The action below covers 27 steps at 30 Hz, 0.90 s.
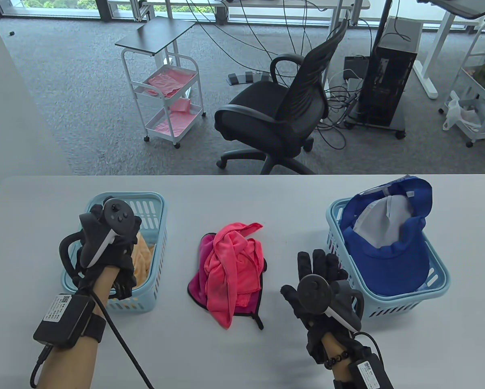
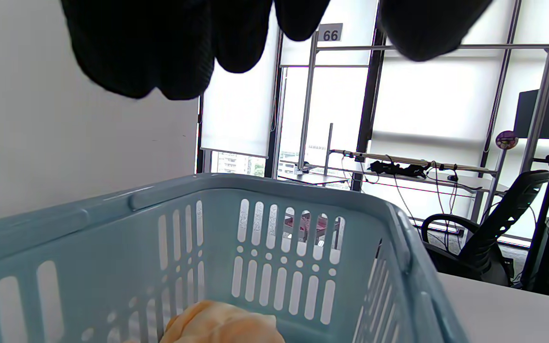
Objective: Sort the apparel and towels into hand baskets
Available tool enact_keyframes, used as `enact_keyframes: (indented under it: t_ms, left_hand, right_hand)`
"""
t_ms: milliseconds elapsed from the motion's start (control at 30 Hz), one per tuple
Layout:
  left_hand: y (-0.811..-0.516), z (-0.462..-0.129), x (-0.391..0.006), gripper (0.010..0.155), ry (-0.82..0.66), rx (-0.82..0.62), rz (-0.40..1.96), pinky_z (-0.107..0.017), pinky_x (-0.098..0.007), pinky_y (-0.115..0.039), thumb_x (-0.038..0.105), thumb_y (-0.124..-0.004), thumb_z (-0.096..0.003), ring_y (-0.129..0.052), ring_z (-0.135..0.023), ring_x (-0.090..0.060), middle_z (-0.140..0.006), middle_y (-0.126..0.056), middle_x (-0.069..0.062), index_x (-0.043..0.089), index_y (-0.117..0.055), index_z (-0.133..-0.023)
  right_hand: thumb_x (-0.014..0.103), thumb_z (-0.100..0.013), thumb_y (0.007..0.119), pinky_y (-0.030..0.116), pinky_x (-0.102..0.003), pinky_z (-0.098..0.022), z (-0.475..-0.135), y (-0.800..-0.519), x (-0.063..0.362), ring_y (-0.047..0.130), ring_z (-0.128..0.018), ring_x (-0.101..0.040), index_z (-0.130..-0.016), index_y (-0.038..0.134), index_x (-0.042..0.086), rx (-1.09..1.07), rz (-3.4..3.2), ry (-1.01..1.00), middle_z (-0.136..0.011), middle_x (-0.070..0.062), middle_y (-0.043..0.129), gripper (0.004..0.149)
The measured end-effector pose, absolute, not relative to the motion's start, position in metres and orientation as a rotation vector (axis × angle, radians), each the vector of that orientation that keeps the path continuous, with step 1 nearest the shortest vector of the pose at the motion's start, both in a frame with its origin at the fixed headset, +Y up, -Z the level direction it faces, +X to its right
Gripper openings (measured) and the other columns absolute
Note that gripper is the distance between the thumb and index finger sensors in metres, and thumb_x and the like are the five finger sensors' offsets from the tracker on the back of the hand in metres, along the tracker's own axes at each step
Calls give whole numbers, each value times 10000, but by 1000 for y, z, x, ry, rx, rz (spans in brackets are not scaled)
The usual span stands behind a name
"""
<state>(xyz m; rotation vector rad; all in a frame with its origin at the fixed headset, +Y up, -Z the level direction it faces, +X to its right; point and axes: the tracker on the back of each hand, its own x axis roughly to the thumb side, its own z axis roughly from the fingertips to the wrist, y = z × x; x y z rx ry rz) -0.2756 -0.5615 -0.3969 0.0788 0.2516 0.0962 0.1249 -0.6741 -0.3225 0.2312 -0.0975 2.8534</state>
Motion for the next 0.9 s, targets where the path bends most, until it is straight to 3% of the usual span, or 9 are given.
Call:
enact_keyframes:
  t_ms: [467, 667, 900]
  left_hand:
    - [-560, -383, -172, 848, -54, 96, 148, -724, -650, -679, 589, -656, -563, -698, -1037, -565, -1190, -480, -290, 108, -322, -1176]
    - [-593, -390, -123, 845, -125, 29, 121, -733, -643, -668, 589, -666, -557, -684, -1051, -546, -1196, -476, -265, 108, -346, -1173]
    - [-640, -407, -96, 842, -129, -66, 54, -736, -644, -656, 593, -678, -547, -670, -1055, -548, -1196, -477, -260, 112, -376, -1169]
  right_hand:
    - [473, -544, 727, 307, -805, -662, -322, -674, 127, 214, -970, -662, -1127, 310, 17, 218, 2847, -103, -1114, -369, 192, 849]
    - [473, -544, 726, 307, -806, -662, -322, -674, 128, 215, -970, -662, -1127, 310, 18, 215, 2842, -103, -1114, -368, 192, 849]
    - [473, -544, 726, 307, -805, -663, -323, -674, 130, 214, -969, -663, -1127, 311, 18, 210, 2835, -100, -1113, -368, 191, 849]
